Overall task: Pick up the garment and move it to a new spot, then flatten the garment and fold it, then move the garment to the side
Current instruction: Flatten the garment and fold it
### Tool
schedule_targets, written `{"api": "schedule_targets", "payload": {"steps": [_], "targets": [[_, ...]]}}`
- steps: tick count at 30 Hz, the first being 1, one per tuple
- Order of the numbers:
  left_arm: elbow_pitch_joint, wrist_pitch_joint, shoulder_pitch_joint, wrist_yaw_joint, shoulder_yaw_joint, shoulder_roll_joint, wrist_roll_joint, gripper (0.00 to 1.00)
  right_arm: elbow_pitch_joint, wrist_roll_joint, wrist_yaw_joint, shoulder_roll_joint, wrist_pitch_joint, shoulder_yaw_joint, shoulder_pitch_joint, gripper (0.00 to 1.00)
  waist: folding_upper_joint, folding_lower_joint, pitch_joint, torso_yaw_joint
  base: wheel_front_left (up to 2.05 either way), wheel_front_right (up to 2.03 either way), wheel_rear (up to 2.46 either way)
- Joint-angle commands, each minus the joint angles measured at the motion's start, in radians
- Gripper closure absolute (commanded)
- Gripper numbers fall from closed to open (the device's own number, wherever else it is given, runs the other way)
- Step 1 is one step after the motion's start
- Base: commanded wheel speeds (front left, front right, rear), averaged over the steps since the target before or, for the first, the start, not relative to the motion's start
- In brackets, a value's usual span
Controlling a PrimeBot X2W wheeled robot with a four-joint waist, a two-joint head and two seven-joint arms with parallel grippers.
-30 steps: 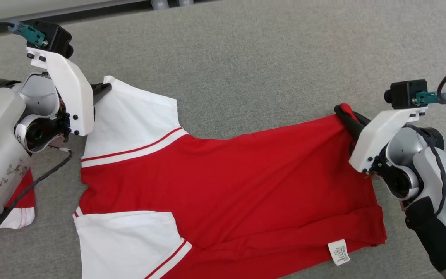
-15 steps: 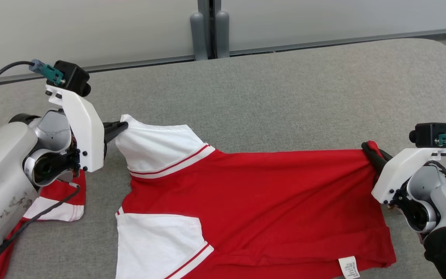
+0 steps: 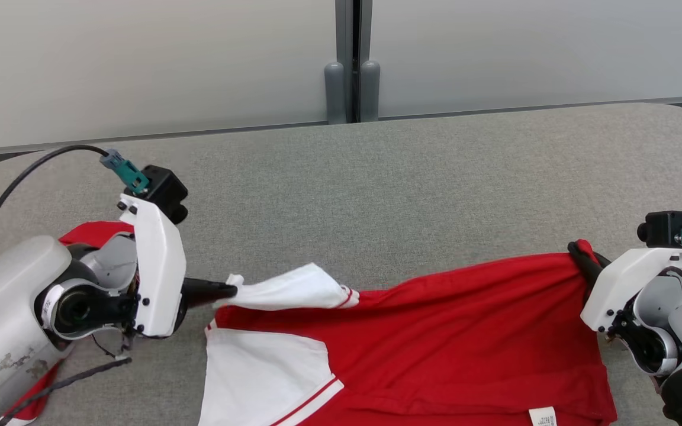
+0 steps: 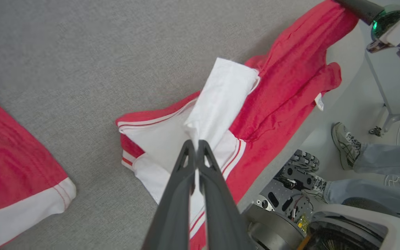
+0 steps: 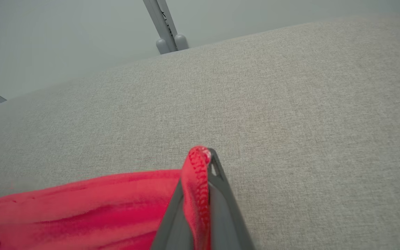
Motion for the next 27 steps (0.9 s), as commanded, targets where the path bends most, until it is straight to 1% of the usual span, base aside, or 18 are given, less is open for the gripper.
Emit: {"api": "schedule_targets", "payload": {"steps": [1,4,9,14,23,27], "targets": [[-0.011,0.009,0.010,0.006,0.000,0.002,-0.009,1.00,0.005,0.004,0.000,-0.009,-0.002,-0.001,0.008,1.00,0.0000,0.0000,0.000,0.000,0.00,0.00,0.00],[-0.069,0.055,0.021,0.023,-0.005,0.027,-0.048,1.00,0.009,0.013,0.000,-0.019,0.006,0.017,0.001,1.00,0.0000,0.0000,0.000,0.003,0.00,0.00,0.00],[-0.144,0.114,0.040,0.055,-0.020,0.055,-0.073,1.00,-0.002,0.046,0.000,-0.038,0.022,0.038,-0.006,1.00,0.0000,0.0000,0.003,0.009,0.00,0.00,0.00],[-0.191,0.153,0.062,0.078,-0.030,0.078,-0.096,1.00,-0.075,0.115,0.000,-0.083,0.041,0.064,0.017,1.00,0.0000,0.0000,0.004,0.017,0.00,0.00,0.00],[-0.224,0.186,0.084,0.101,-0.038,0.099,-0.110,1.00,-0.257,0.248,0.000,-0.213,0.114,0.170,0.065,1.00,0.0000,0.0000,0.003,0.026,0.00,0.00,0.00],[-0.228,0.195,0.089,0.109,-0.040,0.102,-0.115,1.00,-0.314,0.297,0.000,-0.274,0.177,0.220,0.076,1.00,0.0000,0.0000,0.002,0.026,0.00,0.00,0.00]]}}
